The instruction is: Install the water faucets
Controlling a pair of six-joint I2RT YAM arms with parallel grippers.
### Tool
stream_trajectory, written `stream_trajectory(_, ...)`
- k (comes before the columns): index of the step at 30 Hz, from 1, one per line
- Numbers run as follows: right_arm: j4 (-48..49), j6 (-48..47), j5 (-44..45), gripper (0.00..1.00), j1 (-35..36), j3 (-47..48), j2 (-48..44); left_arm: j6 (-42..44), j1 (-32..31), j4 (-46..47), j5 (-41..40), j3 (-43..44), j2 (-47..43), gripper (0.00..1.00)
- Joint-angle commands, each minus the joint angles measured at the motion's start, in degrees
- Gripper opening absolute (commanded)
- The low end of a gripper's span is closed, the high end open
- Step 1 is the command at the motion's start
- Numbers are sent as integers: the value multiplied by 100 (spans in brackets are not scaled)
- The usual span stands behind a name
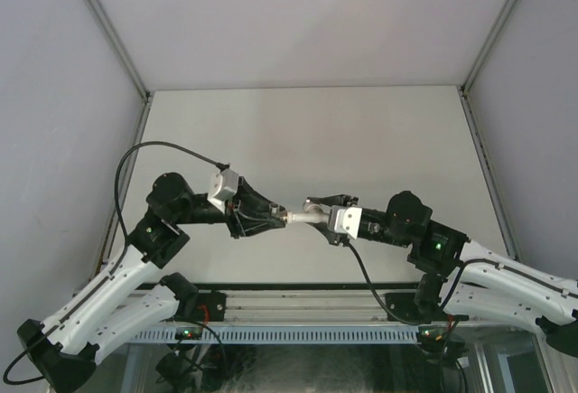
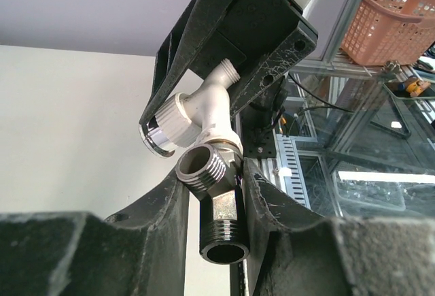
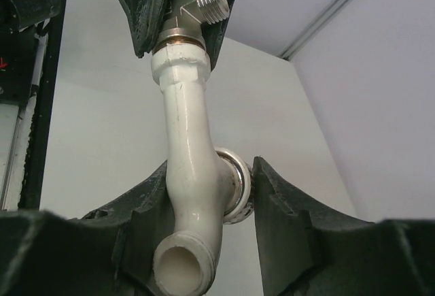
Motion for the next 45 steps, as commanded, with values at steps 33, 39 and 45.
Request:
stream_trajectory(33, 1032, 949, 1299, 0, 132, -335, -174, -1017, 129, 1269, -1400, -679, 287, 90)
stream_trajectory(39, 1354, 786, 1027, 0, 96, -478, -468, -2293, 586, 2340, -731, -1096, 680, 100)
stream_trajectory(45, 1735, 636, 708, 0, 95, -644, -775, -4247, 859, 5230, -256, -1762, 1117, 100)
